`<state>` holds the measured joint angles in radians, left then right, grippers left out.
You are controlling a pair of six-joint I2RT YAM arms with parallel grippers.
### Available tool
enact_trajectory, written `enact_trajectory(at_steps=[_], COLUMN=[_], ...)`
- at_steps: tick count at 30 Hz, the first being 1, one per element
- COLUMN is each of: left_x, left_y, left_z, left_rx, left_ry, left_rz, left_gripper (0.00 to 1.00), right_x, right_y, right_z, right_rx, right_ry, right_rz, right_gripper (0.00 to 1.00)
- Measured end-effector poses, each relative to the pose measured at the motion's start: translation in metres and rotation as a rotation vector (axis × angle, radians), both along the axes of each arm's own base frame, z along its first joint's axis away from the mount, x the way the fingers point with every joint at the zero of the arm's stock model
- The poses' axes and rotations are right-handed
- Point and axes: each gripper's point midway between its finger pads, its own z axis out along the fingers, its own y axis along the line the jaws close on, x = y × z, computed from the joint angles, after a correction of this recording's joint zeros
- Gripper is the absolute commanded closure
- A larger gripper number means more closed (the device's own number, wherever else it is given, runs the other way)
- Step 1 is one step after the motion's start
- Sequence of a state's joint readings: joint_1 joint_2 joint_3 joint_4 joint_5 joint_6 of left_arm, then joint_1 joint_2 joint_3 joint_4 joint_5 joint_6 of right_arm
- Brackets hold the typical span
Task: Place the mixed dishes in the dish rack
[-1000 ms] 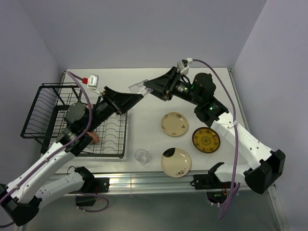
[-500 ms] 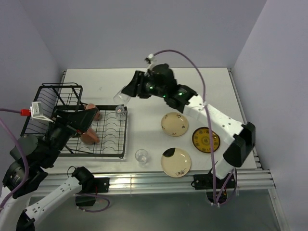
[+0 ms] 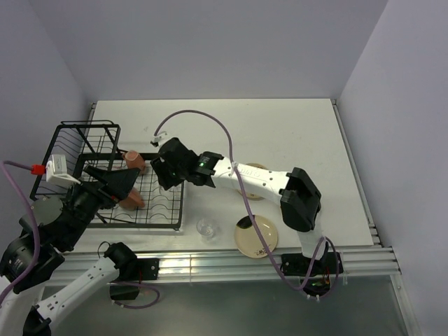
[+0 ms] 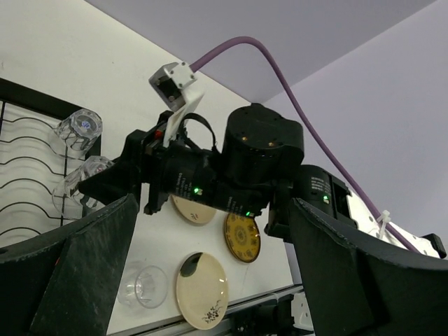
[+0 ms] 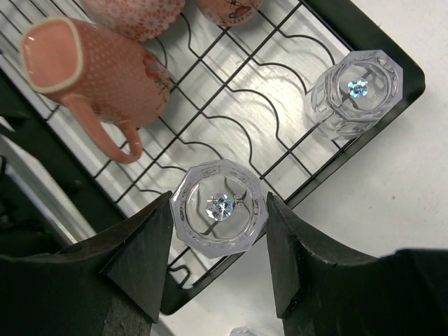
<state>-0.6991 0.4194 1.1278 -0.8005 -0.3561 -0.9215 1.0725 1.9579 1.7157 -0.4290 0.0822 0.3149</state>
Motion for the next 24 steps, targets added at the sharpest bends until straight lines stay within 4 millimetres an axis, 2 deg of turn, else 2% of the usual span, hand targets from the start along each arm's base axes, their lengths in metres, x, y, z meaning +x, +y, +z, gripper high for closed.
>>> enact_trajectory(at_steps=[6,15,20,22,24], left_x=[-0.004,-0.008,-0.011,-0.013,-0.014], left_y=[0.001,-0.004,-0.004,-0.004,-0.004], left_z=[-0.002,-0.006,-0.007,-0.006,-0.006], left_rx=[0.000,0.006,0.004,0.001,0.001], left_ry=[0.002,0.019,0.031,0.034,0.040], left_rz=[-0.011,-0.044,-0.054,-0.060,-0.066], left_gripper=[0.07,0.08,0.08,0.08,0.09], right_x=[0.007,0.024,0.033,0.037,0.040], right_y=[0.002,0.006,0.011,0.011,0.011], right_z=[-0.024,-0.038,-0.059,-0.066,-0.064], right_rx=[-0.074,-0.110,-0.154,-0.169,-0.169], right_ry=[-0.051,-0.122,-0.138,-0.147,-0.159], right_rz=[0.001,-0.016,-0.020,-0.036,-0.047], right_gripper=[1.00,1.00,1.00,0.92,0.84])
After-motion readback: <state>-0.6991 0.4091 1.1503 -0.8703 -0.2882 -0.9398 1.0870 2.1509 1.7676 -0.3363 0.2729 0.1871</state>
